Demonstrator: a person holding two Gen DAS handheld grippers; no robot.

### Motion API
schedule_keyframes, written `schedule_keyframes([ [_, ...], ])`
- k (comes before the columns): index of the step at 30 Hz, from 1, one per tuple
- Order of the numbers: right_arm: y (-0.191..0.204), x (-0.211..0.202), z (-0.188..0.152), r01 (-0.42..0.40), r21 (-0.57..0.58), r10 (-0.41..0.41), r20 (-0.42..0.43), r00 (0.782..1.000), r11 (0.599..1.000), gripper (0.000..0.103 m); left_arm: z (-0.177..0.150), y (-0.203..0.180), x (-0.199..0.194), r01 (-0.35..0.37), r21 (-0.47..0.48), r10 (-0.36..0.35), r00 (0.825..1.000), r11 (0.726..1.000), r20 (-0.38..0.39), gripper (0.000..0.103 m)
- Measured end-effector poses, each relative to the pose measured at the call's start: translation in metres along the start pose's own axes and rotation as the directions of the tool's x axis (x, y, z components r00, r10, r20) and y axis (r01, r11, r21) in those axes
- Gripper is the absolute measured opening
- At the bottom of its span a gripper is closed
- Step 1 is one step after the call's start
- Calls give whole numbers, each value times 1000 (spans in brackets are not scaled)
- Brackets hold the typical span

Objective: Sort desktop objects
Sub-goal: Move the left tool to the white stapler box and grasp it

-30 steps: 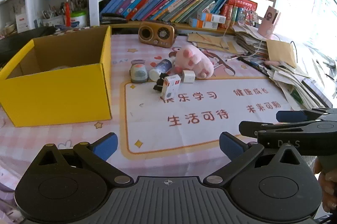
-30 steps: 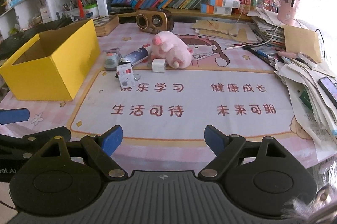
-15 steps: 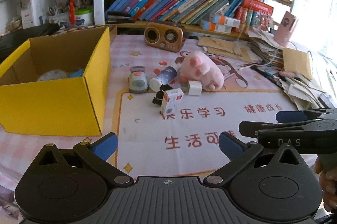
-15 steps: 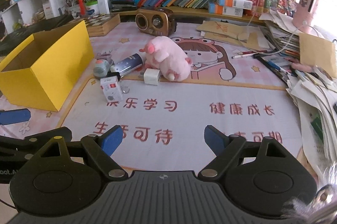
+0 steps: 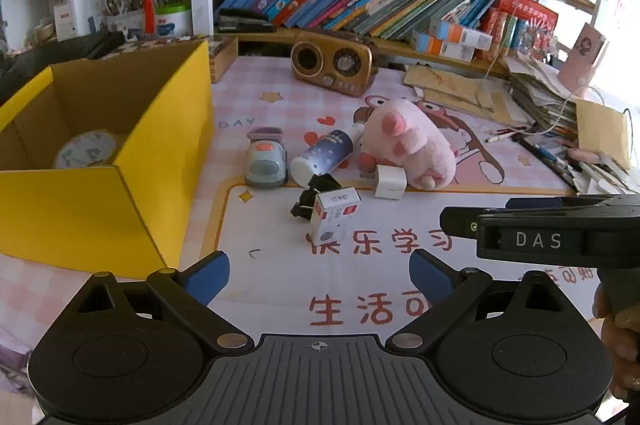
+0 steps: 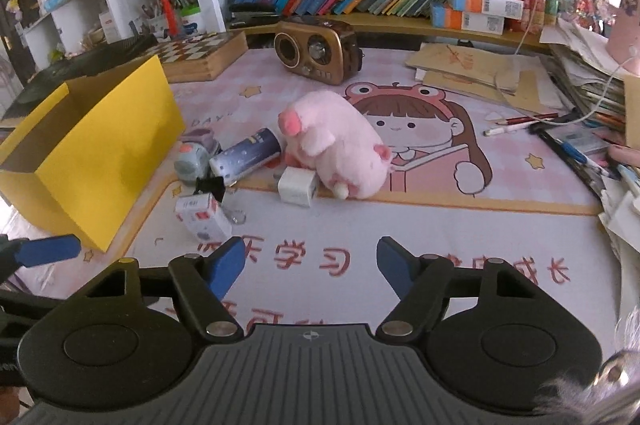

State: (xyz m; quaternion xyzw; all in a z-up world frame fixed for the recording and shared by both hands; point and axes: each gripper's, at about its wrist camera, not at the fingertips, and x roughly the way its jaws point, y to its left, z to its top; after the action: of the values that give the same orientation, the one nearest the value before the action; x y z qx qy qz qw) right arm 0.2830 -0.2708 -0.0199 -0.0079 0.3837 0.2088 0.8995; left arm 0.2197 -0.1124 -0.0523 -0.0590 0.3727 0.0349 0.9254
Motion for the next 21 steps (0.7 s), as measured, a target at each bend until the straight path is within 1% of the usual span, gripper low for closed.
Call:
schedule_keyframes([
  [5, -9, 16, 6, -22, -4, 22, -24, 999, 1000, 69, 5, -6, 19, -23, -2, 23, 1000, 1000, -9, 95],
  [7, -13, 20, 7, -30, 0, 30, -24, 999, 1000, 69, 7, -9, 27, -33, -6, 33, 999, 999, -14, 91],
  [8, -15, 22, 9, -31, 3, 31, -21, 999, 1000, 69, 8, -10, 31, -40, -5, 40, 999, 999, -16, 87],
  [10, -19, 24, 12, -35, 4, 35, -12, 999, 999, 69, 10, -13, 40, -50, 2, 50, 999, 999, -19, 84],
  [11, -22, 25, 14, -36, 4, 36, -7, 999, 999, 69, 11, -15, 44, -56, 4, 56, 998, 998, -20, 80],
  [12, -24, 26, 15, -36, 6, 36, -6, 999, 999, 69, 12, -16, 48, -61, 5, 61, 998, 998, -20, 74],
  [16, -28, 31, 18, -49, 7, 49, -13, 999, 999, 69, 17, -22, 59, -77, 14, 77, 997, 997, -10, 67],
  [19, -30, 33, 18, -63, 5, 63, -21, 998, 998, 69, 18, -26, 69, -84, 30, 85, 996, 996, -11, 59],
  [20, -30, 33, 19, -66, 5, 66, -24, 998, 998, 69, 19, -27, 72, -86, 30, 86, 996, 996, -15, 52],
  [21, -31, 34, 20, -67, 3, 67, -26, 997, 998, 69, 19, -27, 75, -85, 32, 85, 996, 996, -19, 41],
])
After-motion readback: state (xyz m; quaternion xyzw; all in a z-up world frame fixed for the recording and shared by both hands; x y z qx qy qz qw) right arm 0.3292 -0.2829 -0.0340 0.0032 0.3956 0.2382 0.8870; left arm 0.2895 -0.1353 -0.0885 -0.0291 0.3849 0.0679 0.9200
